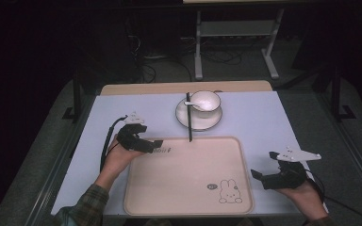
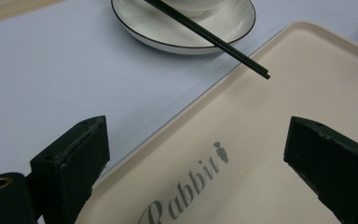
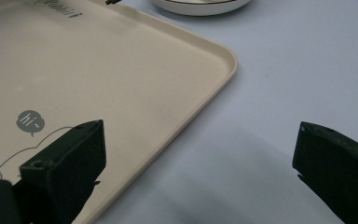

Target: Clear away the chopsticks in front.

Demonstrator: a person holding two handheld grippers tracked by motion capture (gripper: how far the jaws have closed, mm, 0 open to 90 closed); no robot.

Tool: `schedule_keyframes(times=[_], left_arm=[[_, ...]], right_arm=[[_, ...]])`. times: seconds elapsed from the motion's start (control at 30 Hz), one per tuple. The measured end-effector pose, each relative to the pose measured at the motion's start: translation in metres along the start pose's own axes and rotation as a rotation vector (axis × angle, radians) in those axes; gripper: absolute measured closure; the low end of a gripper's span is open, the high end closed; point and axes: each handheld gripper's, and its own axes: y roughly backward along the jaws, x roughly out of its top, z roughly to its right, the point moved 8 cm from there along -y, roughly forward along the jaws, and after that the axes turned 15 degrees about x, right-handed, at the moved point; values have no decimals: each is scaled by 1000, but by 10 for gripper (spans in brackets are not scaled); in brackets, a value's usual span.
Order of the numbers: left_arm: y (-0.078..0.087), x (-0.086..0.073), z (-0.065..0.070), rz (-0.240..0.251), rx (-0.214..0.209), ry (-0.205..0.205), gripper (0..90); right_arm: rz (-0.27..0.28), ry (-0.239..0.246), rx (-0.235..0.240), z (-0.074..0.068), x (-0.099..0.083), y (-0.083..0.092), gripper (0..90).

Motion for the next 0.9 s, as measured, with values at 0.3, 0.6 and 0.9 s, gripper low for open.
schedule_keyframes(times=[0.3, 0.6, 0.9], left_arm=[[-19, 17, 4, -6, -12, -1, 80], [-41, 38, 10, -1, -13, 5, 158], [-70, 59, 21, -22, -4, 0, 285]], right_arm=[[-5, 4, 8, 1, 1, -3, 19], [-4, 5, 12, 1, 1, -4, 19], [-14, 1, 21, -1, -1, -4, 19]])
